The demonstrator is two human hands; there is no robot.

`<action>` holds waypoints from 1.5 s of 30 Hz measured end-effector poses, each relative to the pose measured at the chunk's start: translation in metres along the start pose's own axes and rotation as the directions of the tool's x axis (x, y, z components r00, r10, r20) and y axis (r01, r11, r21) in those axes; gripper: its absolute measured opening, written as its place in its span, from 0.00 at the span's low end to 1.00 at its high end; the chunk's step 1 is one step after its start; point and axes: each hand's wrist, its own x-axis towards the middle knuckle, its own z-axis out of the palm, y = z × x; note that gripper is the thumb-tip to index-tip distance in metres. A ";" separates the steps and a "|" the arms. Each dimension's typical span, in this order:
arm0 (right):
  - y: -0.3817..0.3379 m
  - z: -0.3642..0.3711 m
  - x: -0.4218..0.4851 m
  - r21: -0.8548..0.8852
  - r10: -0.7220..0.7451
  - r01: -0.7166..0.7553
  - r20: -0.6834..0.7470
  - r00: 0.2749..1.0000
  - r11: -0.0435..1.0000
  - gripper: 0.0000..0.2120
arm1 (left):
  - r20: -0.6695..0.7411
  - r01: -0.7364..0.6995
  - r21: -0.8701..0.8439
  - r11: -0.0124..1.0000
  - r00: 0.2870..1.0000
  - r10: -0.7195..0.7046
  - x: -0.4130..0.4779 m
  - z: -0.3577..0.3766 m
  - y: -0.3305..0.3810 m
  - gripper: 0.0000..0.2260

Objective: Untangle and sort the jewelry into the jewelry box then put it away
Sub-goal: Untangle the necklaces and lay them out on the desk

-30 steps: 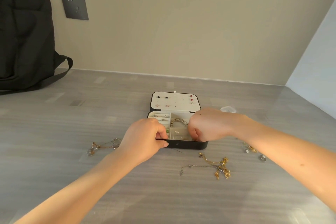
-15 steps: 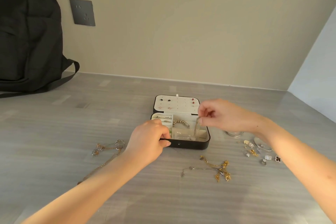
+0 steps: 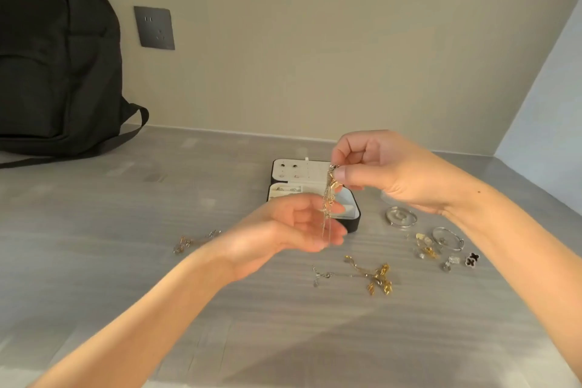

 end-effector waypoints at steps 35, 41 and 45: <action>0.079 0.118 -0.026 -0.587 0.079 -0.144 -0.134 0.988 0.797 0.06 | -0.419 0.365 0.862 0.353 0.904 0.088 -0.070 -0.033 -0.052 0.05; 0.086 0.103 -0.049 -0.613 -0.019 -0.143 -0.250 0.968 0.777 0.04 | -0.344 0.255 0.900 0.353 0.913 0.218 -0.057 -0.017 -0.042 0.06; 0.102 0.068 -0.078 -0.641 -0.016 -0.260 -0.391 0.920 0.722 0.02 | -0.249 0.129 0.914 0.386 0.928 0.279 -0.040 0.008 -0.042 0.06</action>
